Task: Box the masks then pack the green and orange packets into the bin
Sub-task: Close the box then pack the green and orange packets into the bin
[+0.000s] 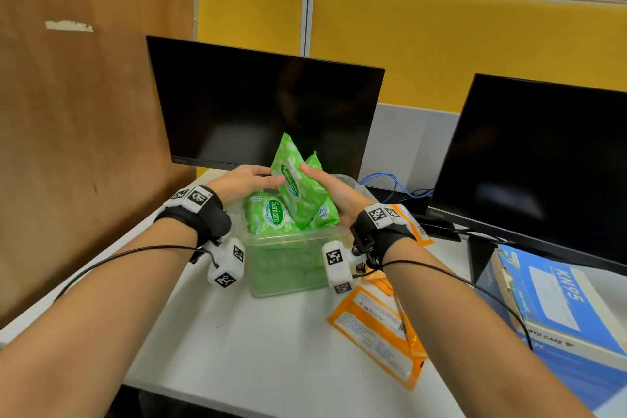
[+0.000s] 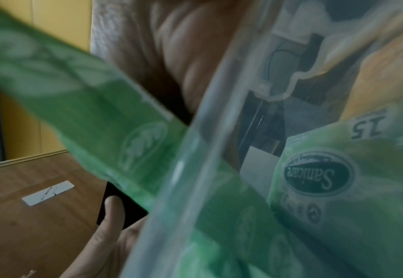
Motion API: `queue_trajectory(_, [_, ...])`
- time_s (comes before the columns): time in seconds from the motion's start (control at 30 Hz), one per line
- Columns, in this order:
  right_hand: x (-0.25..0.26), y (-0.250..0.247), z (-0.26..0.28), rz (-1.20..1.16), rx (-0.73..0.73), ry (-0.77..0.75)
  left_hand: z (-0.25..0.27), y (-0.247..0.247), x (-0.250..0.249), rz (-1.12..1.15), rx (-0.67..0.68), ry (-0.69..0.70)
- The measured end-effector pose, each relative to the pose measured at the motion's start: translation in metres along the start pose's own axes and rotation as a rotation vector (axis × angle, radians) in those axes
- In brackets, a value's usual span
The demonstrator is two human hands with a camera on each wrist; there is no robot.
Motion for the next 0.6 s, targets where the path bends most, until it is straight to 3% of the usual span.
queue_trajectory(0.17, [0.003,-0.009,0.012,-0.053,-0.037,-0.016,0.000,-0.005,0.006,0.106,-0.001,-0.013])
queue_trajectory(0.3, [0.009,-0.045,0.014,-0.080,-0.265,-0.090,0.004,-0.020,0.010,0.231,-0.116,0.026])
queue_trajectory(0.4, [0.005,-0.074,0.009,-0.034,-0.433,-0.036,0.008,-0.025,0.018,0.357,-0.139,-0.021])
queue_trajectory(0.5, [0.005,-0.108,0.008,0.220,-0.667,-0.022,0.014,-0.034,0.026,0.470,-0.272,-0.050])
queue_trajectory(0.6, [0.015,-0.137,0.006,0.539,-0.860,-0.051,0.016,-0.021,0.028,0.498,-0.267,-0.053])
Point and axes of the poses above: each hand's wrist, its own z-axis away from the middle knuckle, its own y-axis out of the palm, x = y × z, the point moved 9 cm from there along -z, towards the middle knuckle, and after that the axes turned 5 degrees about x, right-handed, at the moved point
